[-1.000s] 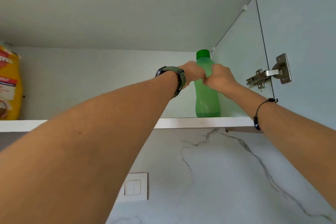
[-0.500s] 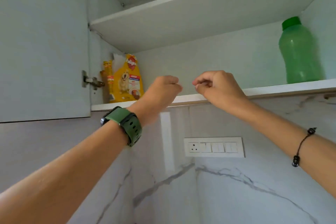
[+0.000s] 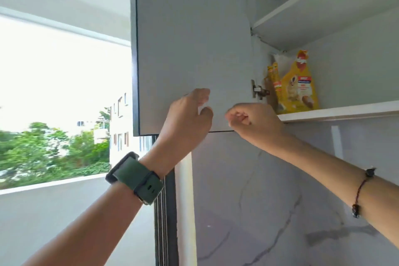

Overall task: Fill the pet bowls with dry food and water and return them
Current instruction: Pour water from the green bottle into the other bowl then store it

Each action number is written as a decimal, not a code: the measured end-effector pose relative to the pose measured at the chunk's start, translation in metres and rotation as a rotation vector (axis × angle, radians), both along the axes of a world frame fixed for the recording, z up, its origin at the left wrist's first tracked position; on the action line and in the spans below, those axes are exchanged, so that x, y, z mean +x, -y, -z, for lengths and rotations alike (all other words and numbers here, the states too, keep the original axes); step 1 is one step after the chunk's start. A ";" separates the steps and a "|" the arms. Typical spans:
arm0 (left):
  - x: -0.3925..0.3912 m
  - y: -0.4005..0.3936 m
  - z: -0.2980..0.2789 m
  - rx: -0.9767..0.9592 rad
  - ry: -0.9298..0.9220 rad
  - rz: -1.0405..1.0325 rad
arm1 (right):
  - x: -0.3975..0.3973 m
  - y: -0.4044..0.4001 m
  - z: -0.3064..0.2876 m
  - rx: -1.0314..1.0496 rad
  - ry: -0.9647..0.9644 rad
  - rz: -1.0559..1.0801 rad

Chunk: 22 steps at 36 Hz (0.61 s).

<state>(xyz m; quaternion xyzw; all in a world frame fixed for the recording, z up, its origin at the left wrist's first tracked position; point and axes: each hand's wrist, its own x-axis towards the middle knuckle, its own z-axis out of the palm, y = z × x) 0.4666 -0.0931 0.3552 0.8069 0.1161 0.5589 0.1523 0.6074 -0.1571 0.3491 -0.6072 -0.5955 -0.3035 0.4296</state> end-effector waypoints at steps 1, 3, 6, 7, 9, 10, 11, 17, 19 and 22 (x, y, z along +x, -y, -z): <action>-0.010 0.000 -0.003 0.070 0.027 -0.077 | -0.007 -0.007 -0.001 0.010 0.022 -0.046; -0.030 -0.001 -0.009 0.223 0.107 -0.229 | -0.022 -0.021 -0.002 0.031 0.091 -0.122; -0.055 -0.001 -0.022 0.405 0.246 -0.378 | -0.046 -0.040 -0.004 0.143 0.250 -0.226; -0.061 -0.004 -0.026 0.437 0.286 -0.401 | -0.054 -0.046 -0.004 0.189 0.322 -0.250; -0.071 -0.012 -0.034 0.440 0.335 -0.427 | -0.068 -0.055 -0.003 0.287 0.484 -0.284; -0.075 -0.016 -0.037 0.423 0.349 -0.447 | -0.075 -0.059 -0.002 0.333 0.581 -0.299; -0.077 -0.020 -0.041 0.392 0.359 -0.468 | -0.081 -0.061 -0.001 0.383 0.680 -0.312; -0.075 -0.026 -0.056 -0.073 0.270 -0.234 | -0.095 -0.081 0.002 0.432 1.116 -0.237; -0.075 -0.023 -0.057 -0.097 0.248 -0.245 | -0.091 -0.086 0.002 0.458 1.210 -0.198; -0.073 -0.021 -0.059 -0.053 0.248 -0.283 | -0.084 -0.078 0.001 0.508 1.232 -0.239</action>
